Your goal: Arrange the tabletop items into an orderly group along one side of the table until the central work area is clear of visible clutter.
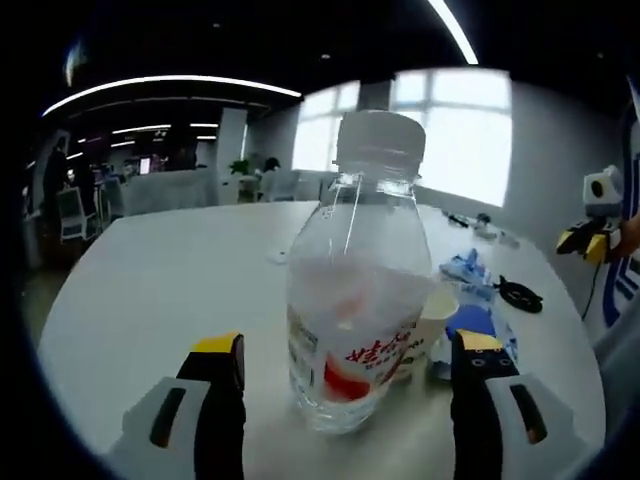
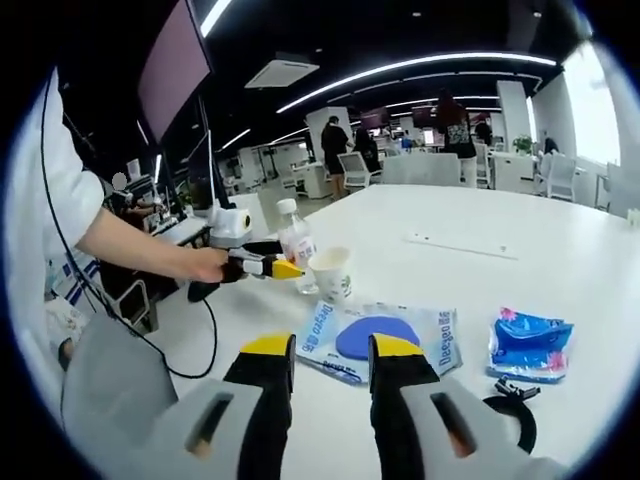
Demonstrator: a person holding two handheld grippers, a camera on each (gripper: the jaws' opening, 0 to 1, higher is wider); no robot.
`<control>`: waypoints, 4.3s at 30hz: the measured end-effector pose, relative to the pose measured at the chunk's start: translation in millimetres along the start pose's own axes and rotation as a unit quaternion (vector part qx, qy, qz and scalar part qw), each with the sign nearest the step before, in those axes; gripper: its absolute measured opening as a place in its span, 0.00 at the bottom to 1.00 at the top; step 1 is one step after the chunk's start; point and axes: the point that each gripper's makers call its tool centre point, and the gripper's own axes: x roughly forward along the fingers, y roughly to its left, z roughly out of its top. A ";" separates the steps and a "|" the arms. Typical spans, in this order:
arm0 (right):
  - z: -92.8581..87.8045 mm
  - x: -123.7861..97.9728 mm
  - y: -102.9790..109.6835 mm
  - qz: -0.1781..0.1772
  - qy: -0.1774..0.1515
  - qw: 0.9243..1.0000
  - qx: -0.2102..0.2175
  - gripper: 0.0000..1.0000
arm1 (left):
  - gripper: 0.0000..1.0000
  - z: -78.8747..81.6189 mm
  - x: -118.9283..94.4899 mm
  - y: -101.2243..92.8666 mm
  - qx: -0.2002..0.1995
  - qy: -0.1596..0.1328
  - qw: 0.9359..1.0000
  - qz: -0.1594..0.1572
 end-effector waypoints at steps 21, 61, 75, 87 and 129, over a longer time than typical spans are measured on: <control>16.3 -28.2 -6.7 -0.003 -0.034 0.999 0.001 0.31 | 0.96 18.1 -43.1 -37.9 -0.041 0.009 0.999 0.029; 17.2 -23.6 -29.5 0.010 -0.026 0.999 0.021 0.33 | 0.90 15.1 -66.2 -89.2 -0.101 -0.021 0.993 0.063; 2.8 -8.5 -63.9 -0.004 0.009 0.999 0.048 0.33 | 0.87 -21.8 -55.9 -119.1 -0.162 0.010 0.984 0.070; -6.9 3.2 -86.8 -0.014 0.029 0.998 0.061 0.33 | 0.82 -38.3 -39.4 -135.6 -0.208 0.024 0.974 0.083; -74.7 65.4 -133.9 -0.046 0.136 0.983 0.113 0.20 | 0.35 -85.7 2.8 -149.6 -0.366 0.071 0.920 0.119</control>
